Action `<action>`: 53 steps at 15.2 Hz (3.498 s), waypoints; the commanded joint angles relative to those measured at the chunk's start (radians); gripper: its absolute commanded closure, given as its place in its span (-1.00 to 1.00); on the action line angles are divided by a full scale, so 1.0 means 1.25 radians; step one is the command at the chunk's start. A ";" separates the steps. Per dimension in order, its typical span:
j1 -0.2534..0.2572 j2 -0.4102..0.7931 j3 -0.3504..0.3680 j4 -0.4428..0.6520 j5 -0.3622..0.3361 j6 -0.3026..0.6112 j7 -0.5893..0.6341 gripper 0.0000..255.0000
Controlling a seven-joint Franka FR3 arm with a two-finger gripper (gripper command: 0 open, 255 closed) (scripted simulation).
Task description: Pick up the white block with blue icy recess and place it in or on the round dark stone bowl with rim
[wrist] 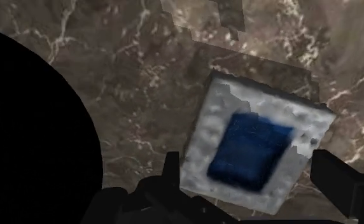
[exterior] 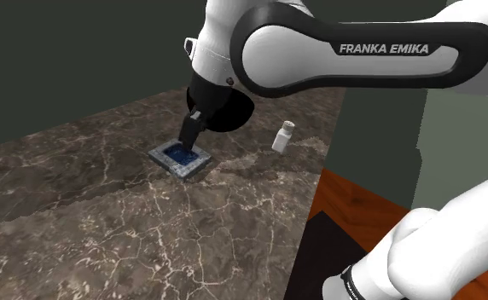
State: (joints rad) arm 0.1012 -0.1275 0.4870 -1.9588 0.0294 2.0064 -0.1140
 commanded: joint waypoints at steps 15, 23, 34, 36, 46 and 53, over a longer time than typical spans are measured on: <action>0.108 0.330 0.098 0.335 -0.255 -0.328 0.442 -1.00; 0.108 0.330 0.098 0.335 -0.255 -0.328 0.442 1.00; 0.110 0.329 0.098 0.356 -0.254 -0.349 0.439 1.00; 0.113 0.331 0.099 0.380 -0.255 -0.371 0.436 1.00; 0.137 0.352 0.101 0.516 -0.267 -0.487 0.425 1.00; 0.168 0.386 0.101 0.641 -0.289 -0.581 0.419 1.00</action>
State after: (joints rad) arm 0.3002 0.3440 0.6136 -1.1905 -0.3243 1.3030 0.4087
